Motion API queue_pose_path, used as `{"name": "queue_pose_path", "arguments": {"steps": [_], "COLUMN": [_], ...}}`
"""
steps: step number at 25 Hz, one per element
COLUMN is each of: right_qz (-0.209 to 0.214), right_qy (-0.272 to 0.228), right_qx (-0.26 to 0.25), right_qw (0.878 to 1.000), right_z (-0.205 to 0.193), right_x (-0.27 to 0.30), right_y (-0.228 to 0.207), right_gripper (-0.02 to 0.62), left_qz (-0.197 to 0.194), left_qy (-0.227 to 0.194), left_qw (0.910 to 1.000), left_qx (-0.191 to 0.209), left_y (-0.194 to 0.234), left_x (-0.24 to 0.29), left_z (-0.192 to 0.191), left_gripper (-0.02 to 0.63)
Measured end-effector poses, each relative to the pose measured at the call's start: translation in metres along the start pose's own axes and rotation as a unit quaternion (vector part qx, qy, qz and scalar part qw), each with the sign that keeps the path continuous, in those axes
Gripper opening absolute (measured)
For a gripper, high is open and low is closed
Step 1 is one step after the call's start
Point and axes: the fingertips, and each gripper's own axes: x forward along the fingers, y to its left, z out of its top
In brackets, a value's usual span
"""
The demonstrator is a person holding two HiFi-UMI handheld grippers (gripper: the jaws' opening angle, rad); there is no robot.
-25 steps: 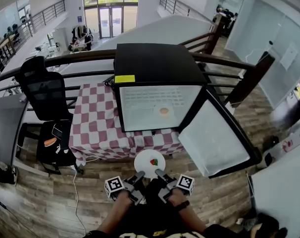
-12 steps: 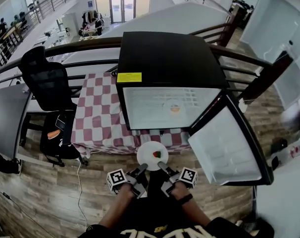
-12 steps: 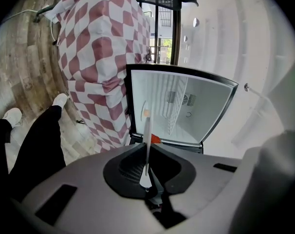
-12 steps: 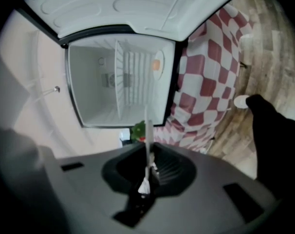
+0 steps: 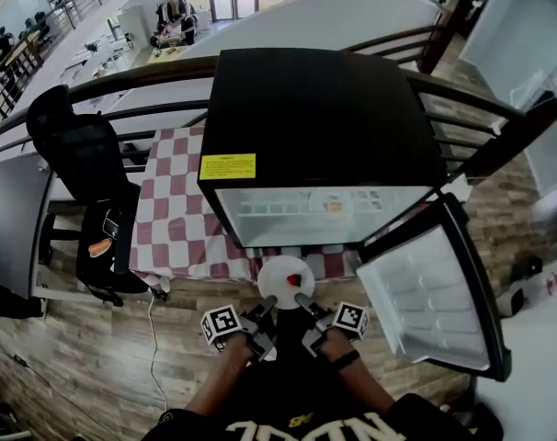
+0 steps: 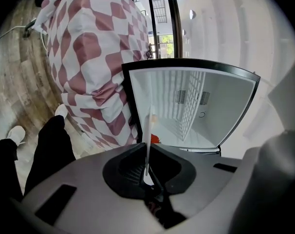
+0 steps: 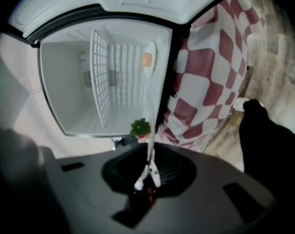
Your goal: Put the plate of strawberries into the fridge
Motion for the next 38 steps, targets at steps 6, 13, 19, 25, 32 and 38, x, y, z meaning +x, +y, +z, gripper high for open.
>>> {"name": "queue_pose_path", "arguments": {"steps": [6,13,19,25,32,38], "right_qz": [-0.01,-0.006,-0.001,0.003,0.016,0.004], "right_qy": [-0.001,-0.004,-0.014,-0.019,-0.024,-0.043], "right_qx": [0.008,0.011,0.007,0.007,0.011,0.021], "right_qw": [1.0,1.0,1.0,1.0,1.0,0.999], "right_z": [0.028,0.059,0.086,0.101,0.119,0.126], "right_x": [0.023,0.045,0.059,0.075,0.094,0.097], "right_y": [-0.002,0.002,0.008,0.008,0.003,0.004], "right_gripper": [0.035,0.035,0.035,0.035,0.035,0.035], "left_qz": [-0.001,-0.014,-0.023,-0.021,-0.012,-0.012], "left_qy": [-0.016,-0.038,-0.044,-0.052,-0.064,-0.077], "left_qw": [0.9998,0.9987,0.998,0.9977,0.9972,0.996], "left_qx": [-0.009,-0.03,-0.04,-0.038,-0.038,-0.044], "left_y": [0.005,0.006,0.0,0.003,0.011,0.004], "left_x": [0.028,0.054,0.078,0.092,0.106,0.116], "left_z": [0.023,0.045,0.059,0.076,0.093,0.097], "left_gripper": [0.033,0.032,0.032,0.032,0.032,0.032]}}
